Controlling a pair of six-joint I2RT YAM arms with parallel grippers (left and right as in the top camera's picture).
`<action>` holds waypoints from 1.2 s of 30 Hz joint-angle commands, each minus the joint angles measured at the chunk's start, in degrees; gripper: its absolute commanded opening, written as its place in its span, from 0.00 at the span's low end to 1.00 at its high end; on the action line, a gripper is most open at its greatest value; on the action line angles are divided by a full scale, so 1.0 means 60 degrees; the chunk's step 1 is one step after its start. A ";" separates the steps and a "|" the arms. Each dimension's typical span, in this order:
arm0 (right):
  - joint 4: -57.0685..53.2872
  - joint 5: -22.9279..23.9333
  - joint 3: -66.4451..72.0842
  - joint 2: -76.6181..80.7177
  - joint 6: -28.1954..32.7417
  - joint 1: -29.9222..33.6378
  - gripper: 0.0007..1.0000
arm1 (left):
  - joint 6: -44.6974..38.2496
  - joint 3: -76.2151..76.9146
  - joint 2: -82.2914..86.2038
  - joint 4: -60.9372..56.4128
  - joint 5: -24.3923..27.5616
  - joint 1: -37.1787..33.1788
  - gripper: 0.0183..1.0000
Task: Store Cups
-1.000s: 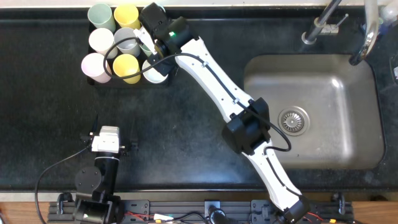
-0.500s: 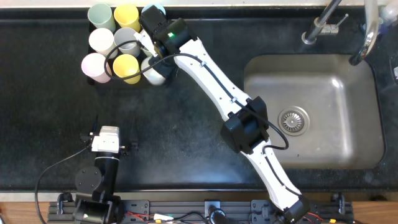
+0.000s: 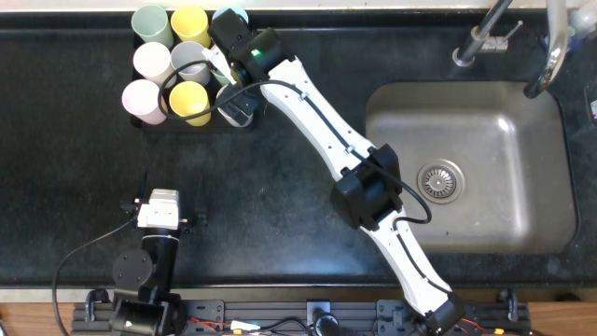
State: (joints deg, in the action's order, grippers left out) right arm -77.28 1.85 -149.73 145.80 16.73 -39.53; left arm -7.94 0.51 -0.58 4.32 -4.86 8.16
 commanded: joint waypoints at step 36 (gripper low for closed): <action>-0.2273 0.1151 0.6889 -0.9632 -0.3340 0.4346 1.00 | -0.0171 -0.0011 0.0073 0.0025 0.0091 -0.0036 1.00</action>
State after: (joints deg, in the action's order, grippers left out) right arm -92.53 13.37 -122.30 95.42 0.12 -14.94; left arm -7.94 0.51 -0.60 4.29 -4.86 8.16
